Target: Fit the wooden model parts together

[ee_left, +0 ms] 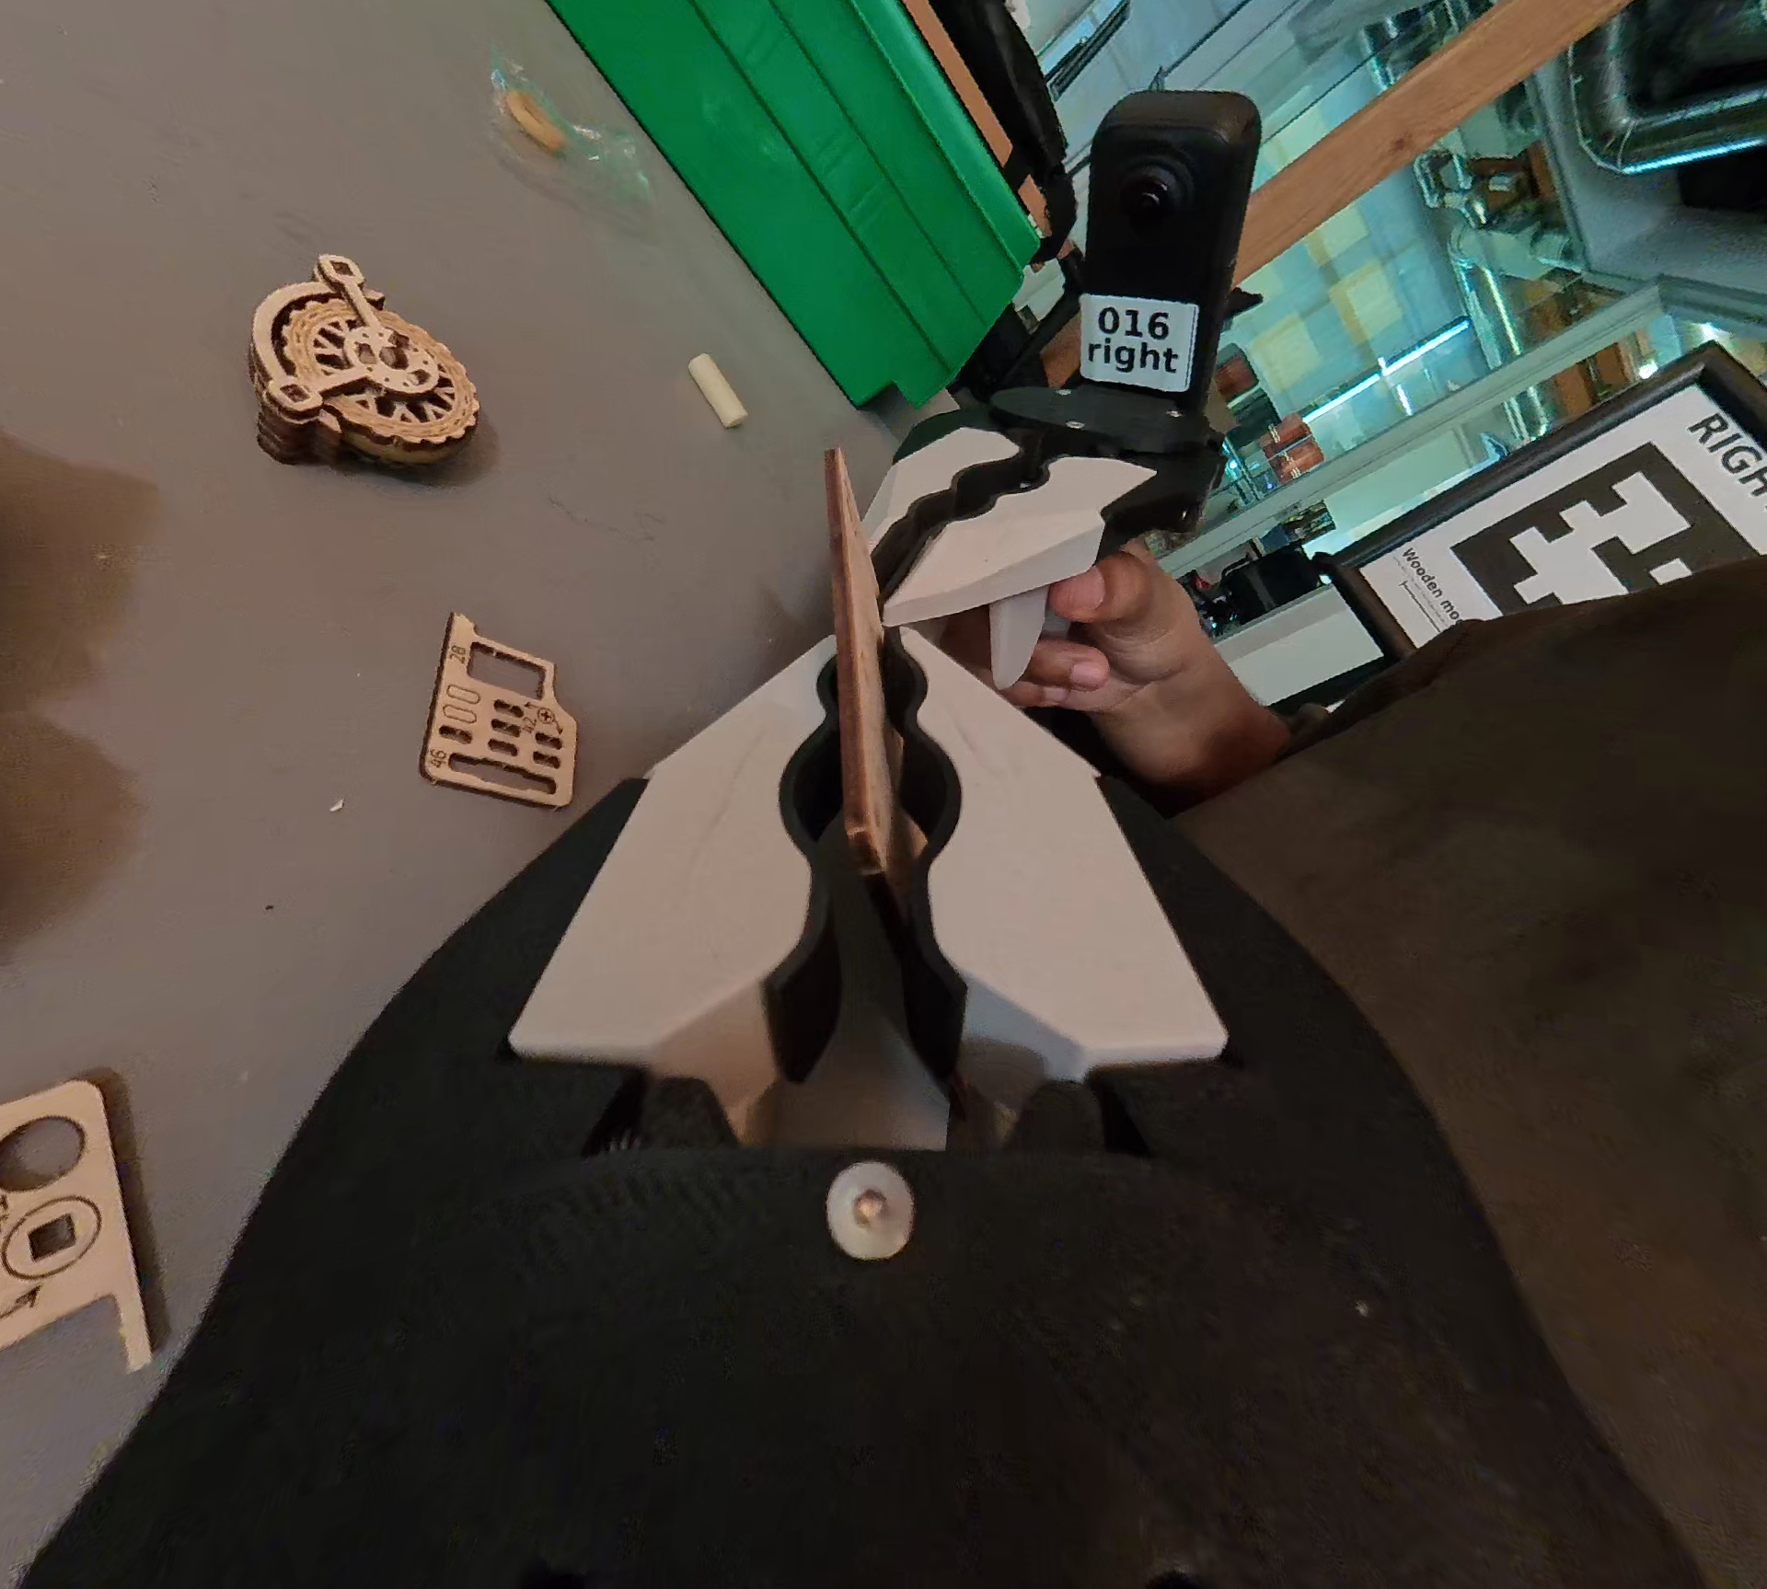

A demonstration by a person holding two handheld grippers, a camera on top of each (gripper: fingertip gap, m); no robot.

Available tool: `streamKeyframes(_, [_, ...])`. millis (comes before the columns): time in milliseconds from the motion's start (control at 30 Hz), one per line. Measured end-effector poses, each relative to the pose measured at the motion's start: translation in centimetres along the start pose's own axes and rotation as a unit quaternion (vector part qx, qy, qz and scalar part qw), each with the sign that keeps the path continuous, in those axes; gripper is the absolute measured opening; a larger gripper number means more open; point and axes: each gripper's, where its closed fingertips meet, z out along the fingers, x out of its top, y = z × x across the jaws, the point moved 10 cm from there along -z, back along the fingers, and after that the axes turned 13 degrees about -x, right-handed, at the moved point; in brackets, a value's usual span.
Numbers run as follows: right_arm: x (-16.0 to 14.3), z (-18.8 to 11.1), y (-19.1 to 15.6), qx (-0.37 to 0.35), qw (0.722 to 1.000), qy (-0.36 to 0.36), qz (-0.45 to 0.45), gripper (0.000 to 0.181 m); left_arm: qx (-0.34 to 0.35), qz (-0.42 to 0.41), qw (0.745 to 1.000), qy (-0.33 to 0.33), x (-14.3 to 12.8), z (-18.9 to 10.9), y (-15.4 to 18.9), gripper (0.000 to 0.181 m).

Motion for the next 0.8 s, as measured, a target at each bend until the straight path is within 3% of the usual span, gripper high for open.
streamKeyframes(300, [-0.1,-0.02,-0.11,-0.011,0.999,0.01,0.03,0.005,0.005,0.009,1.0,0.004,0.03,0.03,0.02,0.001])
streamKeyframes(467, [0.02,-0.11,0.41,0.045,0.996,0.042,0.07,0.004,-0.013,0.008,1.0,0.012,0.58,-0.09,0.34,0.001])
streamKeyframes(667, [0.16,-0.28,0.15,0.041,0.997,0.044,0.045,0.004,-0.025,0.005,1.0,0.001,0.27,0.09,0.4,0.001])
streamKeyframes(800, [0.26,-0.31,0.15,0.033,0.998,0.039,0.036,0.004,0.001,0.034,0.999,-0.008,0.19,0.26,0.83,0.002])
